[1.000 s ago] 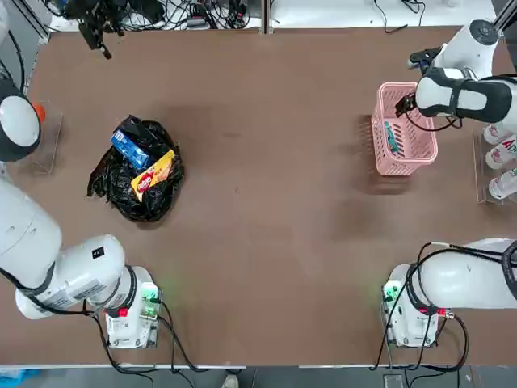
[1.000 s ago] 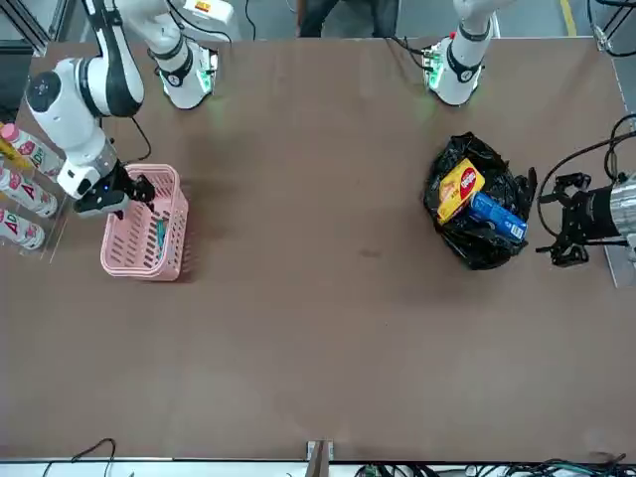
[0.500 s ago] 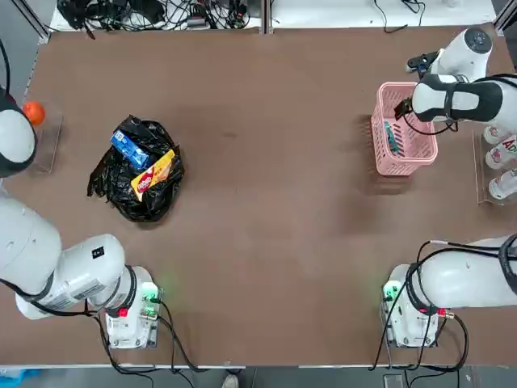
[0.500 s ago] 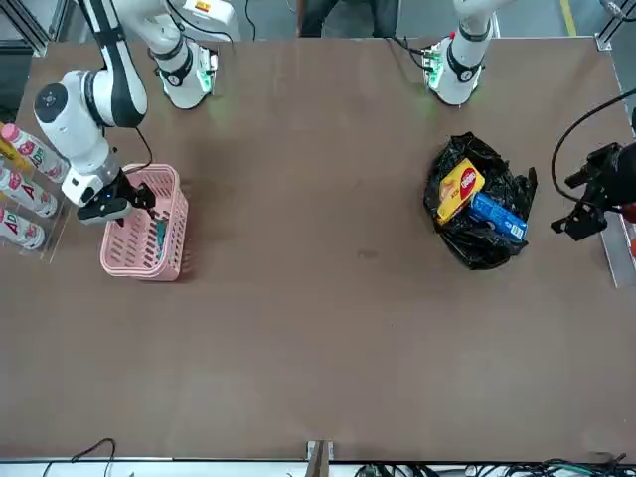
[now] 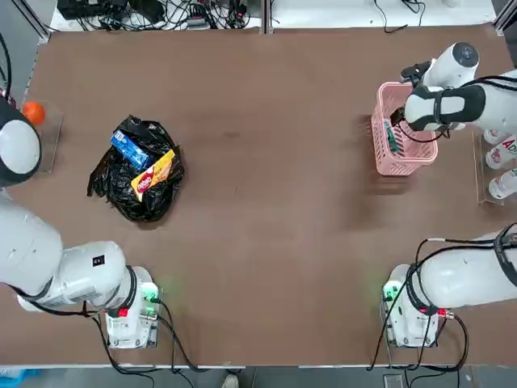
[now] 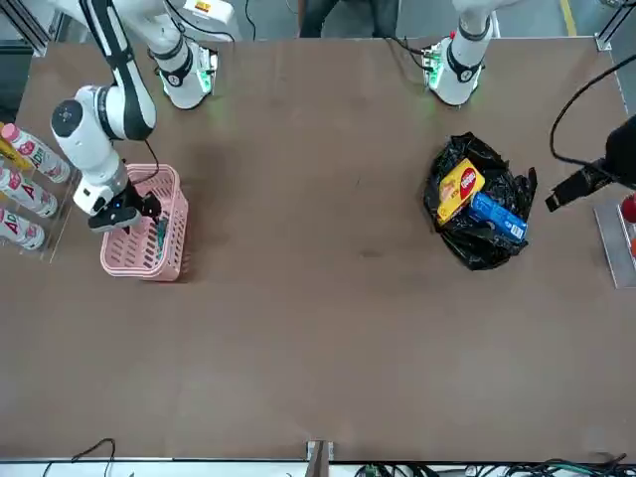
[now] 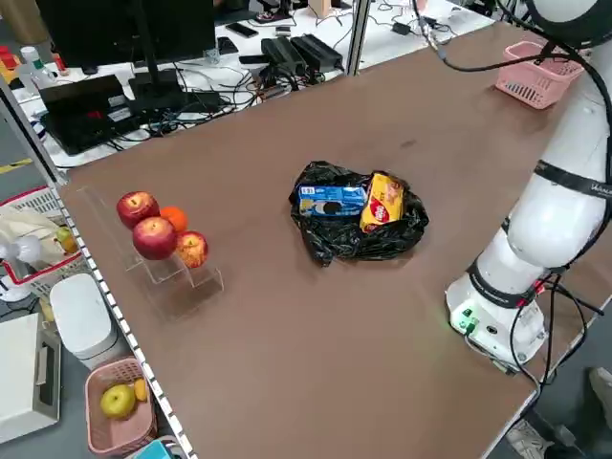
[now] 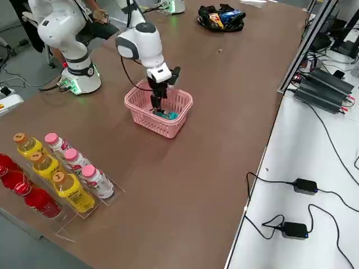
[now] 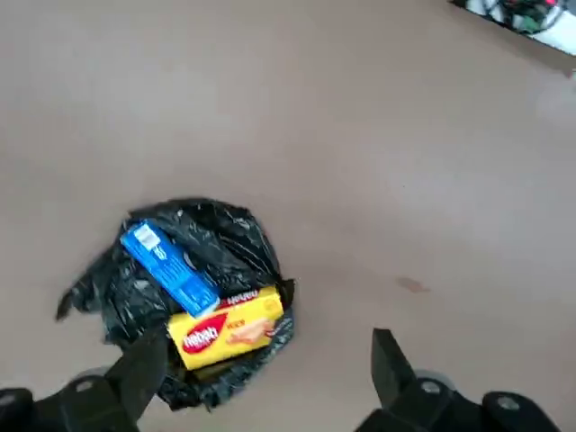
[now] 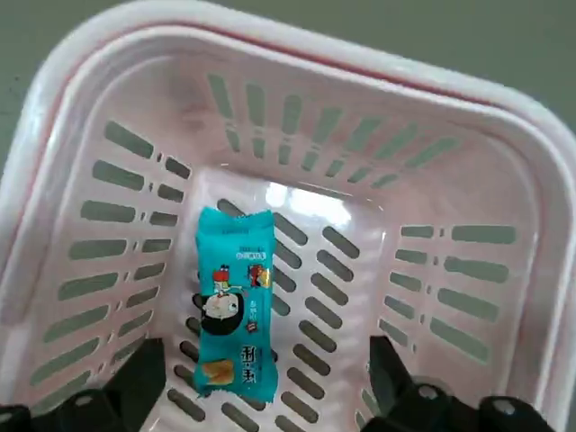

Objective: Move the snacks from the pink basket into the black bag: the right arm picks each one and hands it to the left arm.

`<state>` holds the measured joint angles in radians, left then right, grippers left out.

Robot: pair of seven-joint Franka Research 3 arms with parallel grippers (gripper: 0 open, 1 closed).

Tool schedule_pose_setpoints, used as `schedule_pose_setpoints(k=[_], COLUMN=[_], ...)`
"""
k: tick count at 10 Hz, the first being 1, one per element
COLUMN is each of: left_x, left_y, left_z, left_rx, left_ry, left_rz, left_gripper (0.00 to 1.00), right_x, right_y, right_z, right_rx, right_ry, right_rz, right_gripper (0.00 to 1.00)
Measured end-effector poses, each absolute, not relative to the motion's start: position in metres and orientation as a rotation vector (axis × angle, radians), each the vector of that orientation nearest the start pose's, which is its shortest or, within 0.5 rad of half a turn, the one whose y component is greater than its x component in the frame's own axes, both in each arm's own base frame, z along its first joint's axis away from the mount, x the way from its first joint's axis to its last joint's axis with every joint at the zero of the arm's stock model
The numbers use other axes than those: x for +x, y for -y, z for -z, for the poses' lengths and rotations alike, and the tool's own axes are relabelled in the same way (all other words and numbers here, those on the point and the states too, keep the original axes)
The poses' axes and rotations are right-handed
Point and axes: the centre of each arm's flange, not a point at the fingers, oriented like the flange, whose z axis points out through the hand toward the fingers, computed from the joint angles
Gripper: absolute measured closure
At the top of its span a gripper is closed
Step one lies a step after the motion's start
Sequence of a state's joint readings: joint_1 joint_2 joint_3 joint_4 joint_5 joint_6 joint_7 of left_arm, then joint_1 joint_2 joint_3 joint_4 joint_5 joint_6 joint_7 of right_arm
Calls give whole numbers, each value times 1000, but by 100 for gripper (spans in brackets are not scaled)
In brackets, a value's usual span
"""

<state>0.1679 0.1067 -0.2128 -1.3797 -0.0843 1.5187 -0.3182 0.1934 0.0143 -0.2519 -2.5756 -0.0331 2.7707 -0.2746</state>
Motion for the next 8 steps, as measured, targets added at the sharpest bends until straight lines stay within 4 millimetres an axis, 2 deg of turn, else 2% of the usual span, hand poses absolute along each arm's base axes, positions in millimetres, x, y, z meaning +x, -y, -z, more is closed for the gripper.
schedule_pose_setpoints(k=[1, 3, 4, 6, 8], left_x=[577, 573, 572, 573, 574], left_y=[40, 70, 75, 68, 53], left_z=[-658, -659, -659, -659, -656], left_rx=[-3208, -3174, -3175, -3173, -3162], left_ry=[347, 227, 213, 231, 266], left_rz=[51, 66, 67, 66, 44], left_gripper=[0, 0, 0, 0, 0], right_x=[464, 464, 464, 464, 464], right_y=[26, 25, 25, 24, 23], right_z=[-268, -255, -249, -238, -227], right_rx=[-3157, -3163, -3166, -3172, -3176], right_ry=[397, 404, 407, 418, 428], right_rz=[277, 260, 256, 267, 265], right_gripper=[0, 0, 0, 0, 0])
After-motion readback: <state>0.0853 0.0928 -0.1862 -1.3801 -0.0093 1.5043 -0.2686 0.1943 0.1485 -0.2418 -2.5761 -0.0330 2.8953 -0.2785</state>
